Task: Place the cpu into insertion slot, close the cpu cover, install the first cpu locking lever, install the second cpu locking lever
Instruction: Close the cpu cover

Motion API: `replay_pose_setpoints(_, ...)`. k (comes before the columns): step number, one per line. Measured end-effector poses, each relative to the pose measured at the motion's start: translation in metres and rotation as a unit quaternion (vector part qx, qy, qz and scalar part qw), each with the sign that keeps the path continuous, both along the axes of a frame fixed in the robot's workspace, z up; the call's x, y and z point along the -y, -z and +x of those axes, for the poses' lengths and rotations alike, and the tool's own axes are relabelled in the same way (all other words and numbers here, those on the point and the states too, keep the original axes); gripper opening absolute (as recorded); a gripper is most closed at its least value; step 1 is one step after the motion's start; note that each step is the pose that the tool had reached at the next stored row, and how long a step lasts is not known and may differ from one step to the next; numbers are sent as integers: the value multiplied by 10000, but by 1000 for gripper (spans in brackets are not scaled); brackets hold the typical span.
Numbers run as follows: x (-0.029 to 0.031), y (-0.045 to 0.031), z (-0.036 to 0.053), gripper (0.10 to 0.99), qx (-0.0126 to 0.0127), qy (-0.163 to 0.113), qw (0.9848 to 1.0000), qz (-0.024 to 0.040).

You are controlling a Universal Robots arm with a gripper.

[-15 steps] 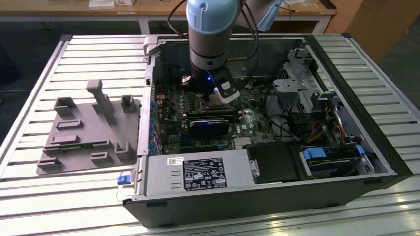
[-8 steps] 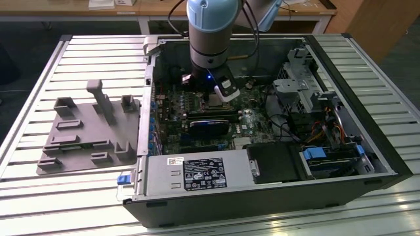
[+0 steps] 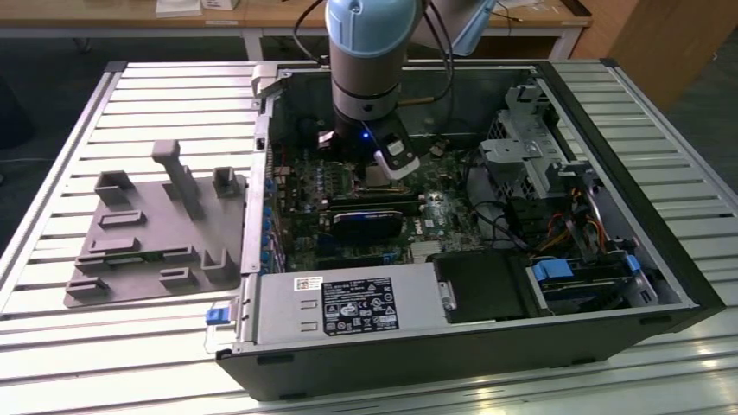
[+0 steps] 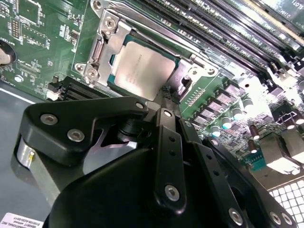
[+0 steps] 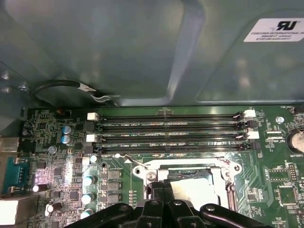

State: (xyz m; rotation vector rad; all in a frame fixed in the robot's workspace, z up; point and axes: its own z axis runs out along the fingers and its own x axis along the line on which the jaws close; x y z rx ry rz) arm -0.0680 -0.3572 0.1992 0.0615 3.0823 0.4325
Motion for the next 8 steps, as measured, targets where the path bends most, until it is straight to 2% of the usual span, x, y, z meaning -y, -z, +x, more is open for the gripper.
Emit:
replay_pose_setpoints(5, 1, 33, -22, 102, -2, 0, 10000, -47)
replay_pose_setpoints(8, 0, 40, -24, 102, 0, -1, 10000, -47)
